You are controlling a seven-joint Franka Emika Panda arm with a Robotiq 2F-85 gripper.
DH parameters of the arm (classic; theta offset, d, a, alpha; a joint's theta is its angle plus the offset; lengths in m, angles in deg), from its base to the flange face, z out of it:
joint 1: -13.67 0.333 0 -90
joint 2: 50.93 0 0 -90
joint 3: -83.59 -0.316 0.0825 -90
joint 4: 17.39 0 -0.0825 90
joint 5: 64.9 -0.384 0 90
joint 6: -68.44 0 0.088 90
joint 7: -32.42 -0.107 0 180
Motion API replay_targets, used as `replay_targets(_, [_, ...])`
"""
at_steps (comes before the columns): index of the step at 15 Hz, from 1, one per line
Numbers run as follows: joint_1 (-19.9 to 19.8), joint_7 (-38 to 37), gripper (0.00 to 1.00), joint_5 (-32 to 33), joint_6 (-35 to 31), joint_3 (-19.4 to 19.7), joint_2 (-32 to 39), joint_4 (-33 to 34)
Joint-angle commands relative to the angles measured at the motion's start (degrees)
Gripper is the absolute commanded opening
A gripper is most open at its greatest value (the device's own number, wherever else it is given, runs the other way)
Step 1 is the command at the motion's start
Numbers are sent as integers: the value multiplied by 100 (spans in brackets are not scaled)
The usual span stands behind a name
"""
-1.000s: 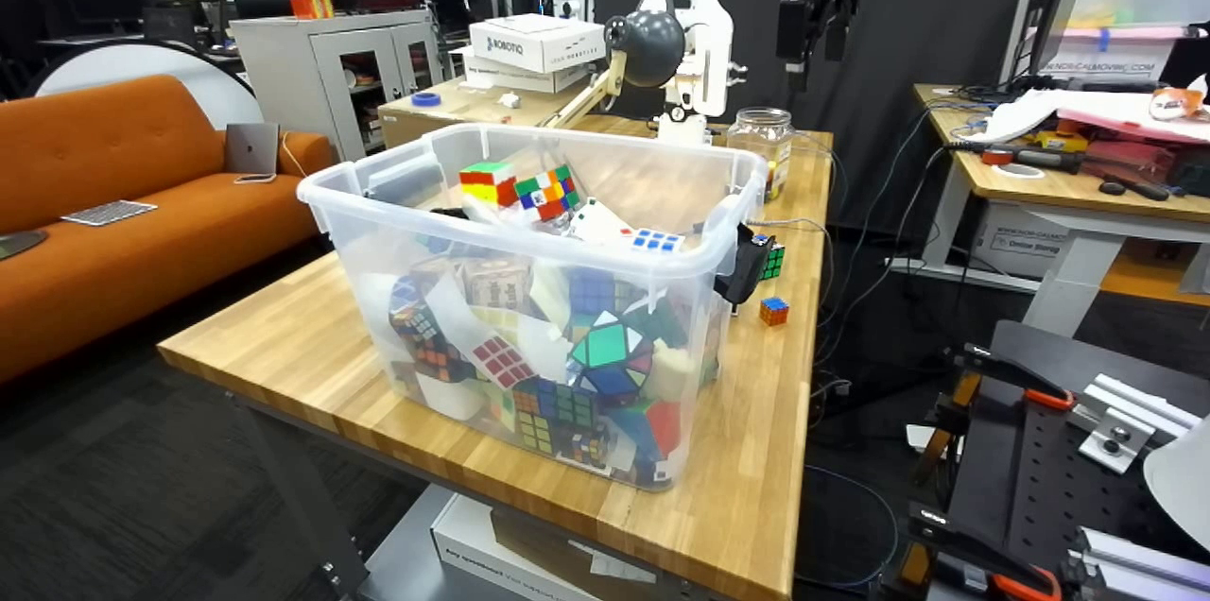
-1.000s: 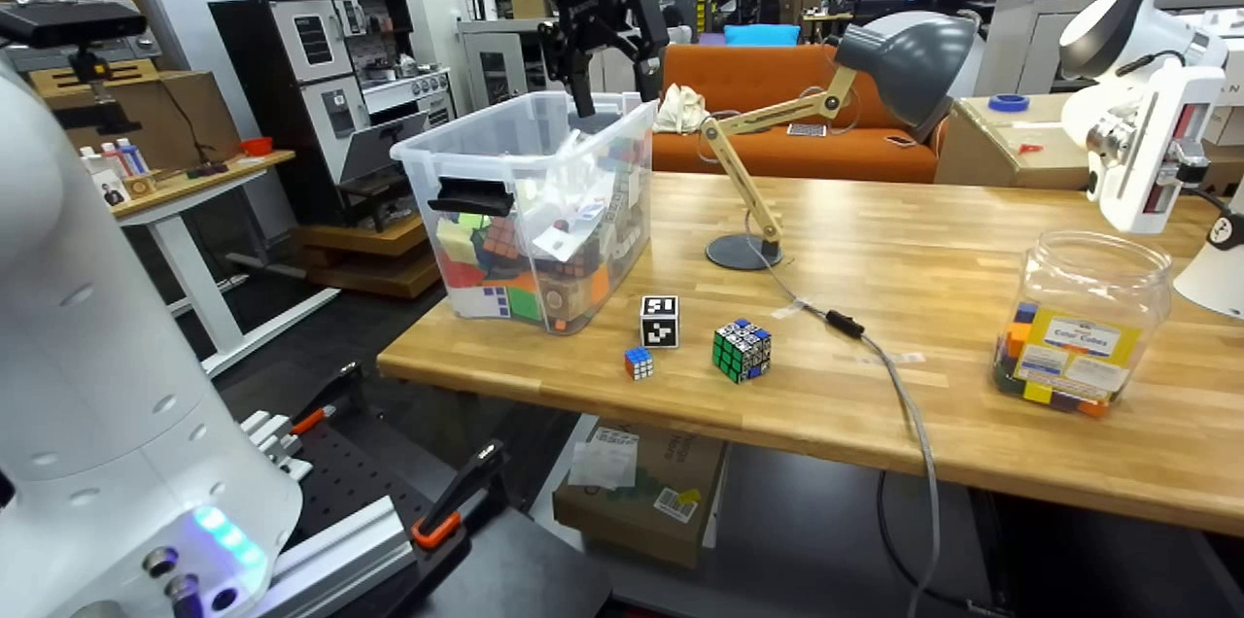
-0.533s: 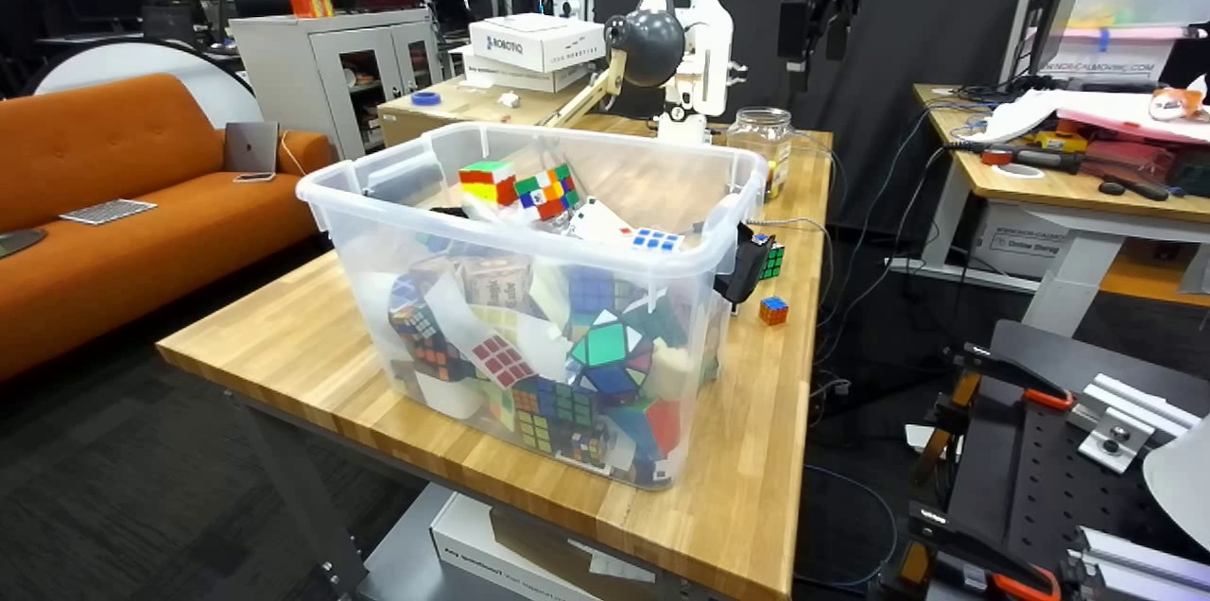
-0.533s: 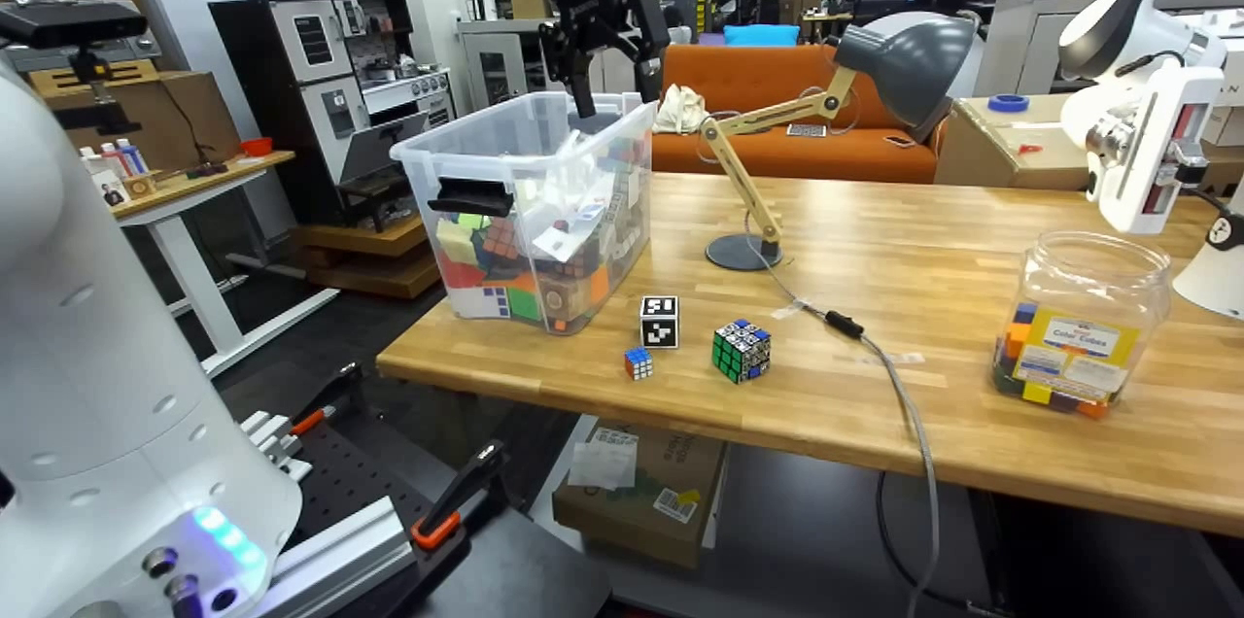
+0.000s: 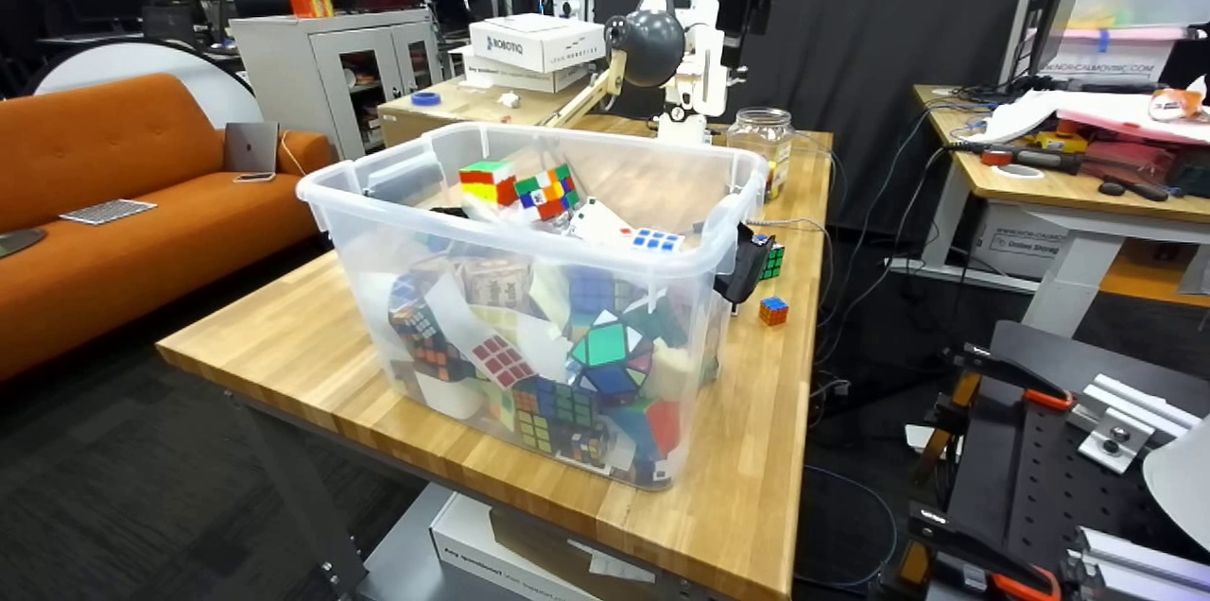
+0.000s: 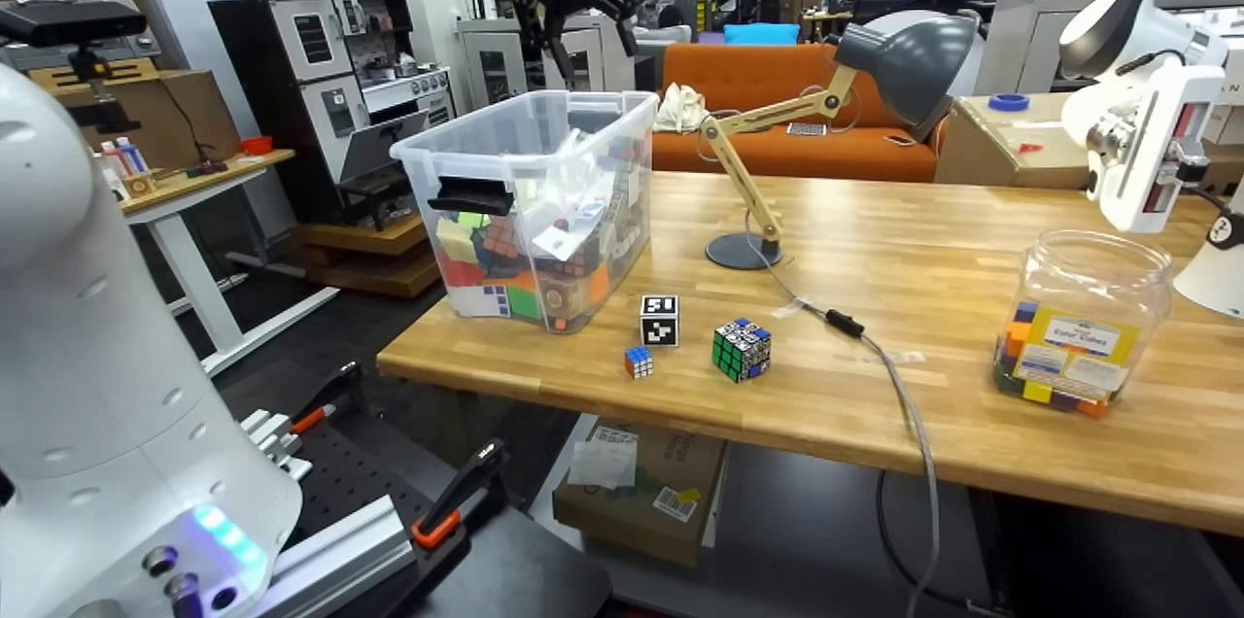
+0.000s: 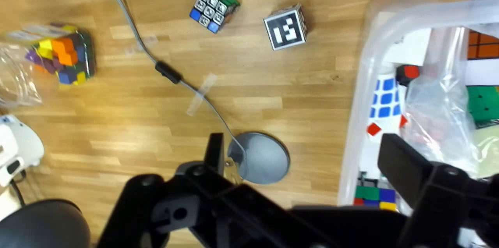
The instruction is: Take out a Rubik's cube from the container on the left and put it on the table, turn off the lamp
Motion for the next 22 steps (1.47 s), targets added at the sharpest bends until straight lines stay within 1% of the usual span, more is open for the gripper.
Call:
replay_targets(1, [197, 224, 100, 76, -451, -187, 331, 211])
replay_targets(2, [261, 146, 100, 70, -529, -259, 463, 292])
replay_targets(3, [239, 93, 100, -18, -364, -237, 195, 98])
replay_targets(5, [264, 60, 100, -19, -392, -275, 282, 118])
replay_targets(13, [244, 62, 100, -21, -388, -244, 239, 115])
replay_targets(14, [182, -179, 100, 141, -428, -287, 281, 108])
replay_targets(17, [252, -276, 100, 90, -510, -337, 492, 202])
replay_targets(18, [288, -337, 100, 29, -565, -376, 610, 295])
replay_targets(22, [342, -1025, 100, 446, -825, -682, 1151, 850])
